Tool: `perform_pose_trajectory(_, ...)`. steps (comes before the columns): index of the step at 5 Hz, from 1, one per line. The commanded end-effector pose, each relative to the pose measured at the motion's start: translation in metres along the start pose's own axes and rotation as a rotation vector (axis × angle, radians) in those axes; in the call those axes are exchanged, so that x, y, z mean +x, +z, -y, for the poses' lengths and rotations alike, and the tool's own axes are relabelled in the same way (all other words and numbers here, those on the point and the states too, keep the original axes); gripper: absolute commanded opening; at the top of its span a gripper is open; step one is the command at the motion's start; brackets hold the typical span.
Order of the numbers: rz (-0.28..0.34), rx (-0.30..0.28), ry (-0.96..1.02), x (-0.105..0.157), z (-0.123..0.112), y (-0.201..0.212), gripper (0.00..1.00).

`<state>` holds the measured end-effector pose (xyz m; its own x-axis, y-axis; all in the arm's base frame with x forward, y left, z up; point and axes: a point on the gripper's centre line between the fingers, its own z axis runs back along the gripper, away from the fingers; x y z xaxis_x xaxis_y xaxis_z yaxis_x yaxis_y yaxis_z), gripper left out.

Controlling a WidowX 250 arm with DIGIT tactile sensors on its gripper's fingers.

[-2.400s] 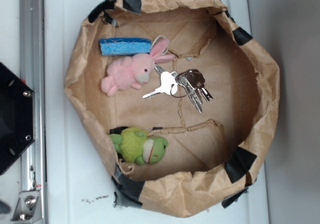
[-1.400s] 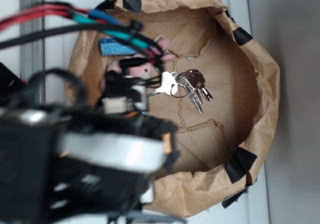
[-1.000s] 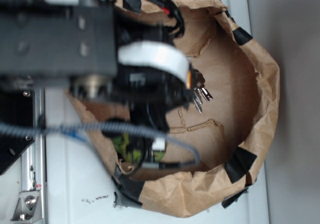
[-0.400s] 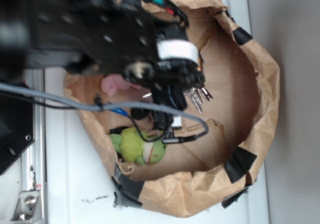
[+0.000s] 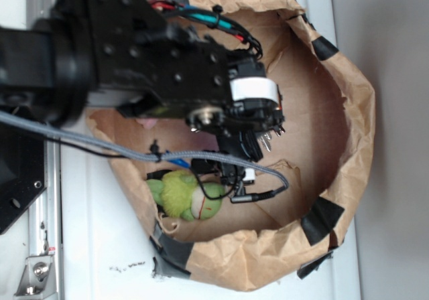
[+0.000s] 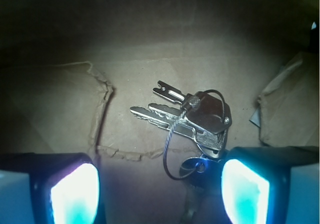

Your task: Grab the silver keys.

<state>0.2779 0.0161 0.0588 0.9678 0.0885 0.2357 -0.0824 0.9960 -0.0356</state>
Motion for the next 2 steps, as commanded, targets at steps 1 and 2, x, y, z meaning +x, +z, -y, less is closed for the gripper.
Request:
perform_pose_trajectory(1, 0.054, 0.037, 0.005, 0.015, 0.006, 0.002, 1.0)
perform_pose_trajectory(2, 0.055, 0.063, 0.109, 0.02, 0.013, -0.012, 1.0)
